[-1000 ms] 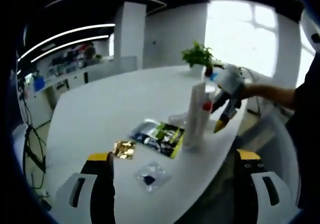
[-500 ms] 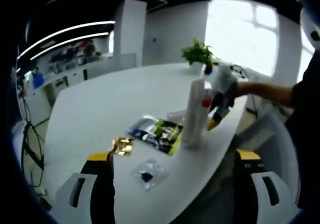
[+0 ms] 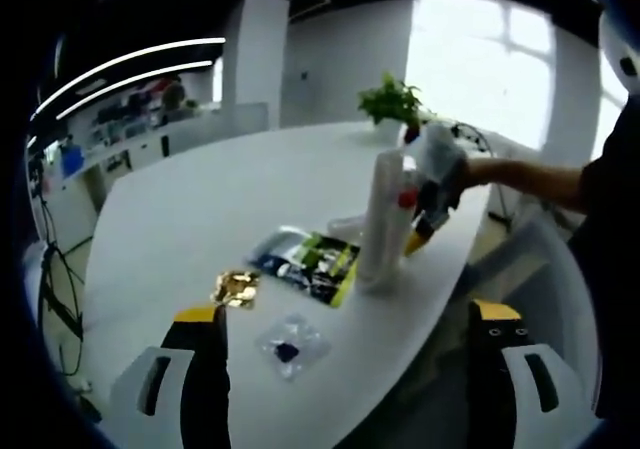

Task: Arrange the skincare products in the storage area until every visible bottle or jar stands upright without overlapping.

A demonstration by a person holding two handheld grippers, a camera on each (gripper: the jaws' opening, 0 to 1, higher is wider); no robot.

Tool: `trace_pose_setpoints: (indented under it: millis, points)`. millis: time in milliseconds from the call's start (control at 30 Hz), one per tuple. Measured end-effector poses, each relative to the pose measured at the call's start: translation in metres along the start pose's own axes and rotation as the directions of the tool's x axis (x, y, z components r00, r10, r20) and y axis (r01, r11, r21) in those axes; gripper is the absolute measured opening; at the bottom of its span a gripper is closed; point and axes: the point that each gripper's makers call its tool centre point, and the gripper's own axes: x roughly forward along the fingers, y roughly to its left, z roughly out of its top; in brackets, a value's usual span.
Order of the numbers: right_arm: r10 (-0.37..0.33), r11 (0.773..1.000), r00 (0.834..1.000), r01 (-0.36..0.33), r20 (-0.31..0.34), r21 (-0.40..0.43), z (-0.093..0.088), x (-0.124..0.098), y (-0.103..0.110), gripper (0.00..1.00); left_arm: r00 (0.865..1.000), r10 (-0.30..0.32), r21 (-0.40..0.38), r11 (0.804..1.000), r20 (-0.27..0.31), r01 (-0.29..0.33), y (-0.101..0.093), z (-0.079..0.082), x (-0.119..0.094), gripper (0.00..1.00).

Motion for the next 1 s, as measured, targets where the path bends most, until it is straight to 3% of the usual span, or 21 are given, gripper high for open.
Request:
trace_pose_setpoints:
  millis: [200, 400, 667, 1000]
  points:
    - [-0.016, 1.000, 1.000, 0.016, 0.014, -0.003, -0.002, -0.002, 0.006, 0.25, 1.000, -0.005, 0.002, 1.000, 0.002, 0.005, -0.002, 0.001, 0.001, 0.97]
    - [-0.044, 0.998, 0.997, 0.040, 0.070, 0.055, -0.004, -0.004, 0.007, 0.22, 1.000, -0.007, 0.008, 1.000, -0.001, 0.007, -0.003, 0.000, 0.001, 0.97]
    - [-0.098, 0.995, 0.990, 0.094, 0.101, 0.041, -0.005, -0.006, 0.008, 0.21, 1.000, -0.007, 0.016, 1.000, 0.008, 0.007, -0.004, 0.003, 0.001, 0.97]
    - [-0.144, 0.986, 0.982, 0.133, 0.119, 0.096, -0.022, -0.015, 0.005, 0.21, 1.000, -0.016, 0.018, 1.000, -0.003, 0.016, -0.008, 0.001, 0.002, 0.97]
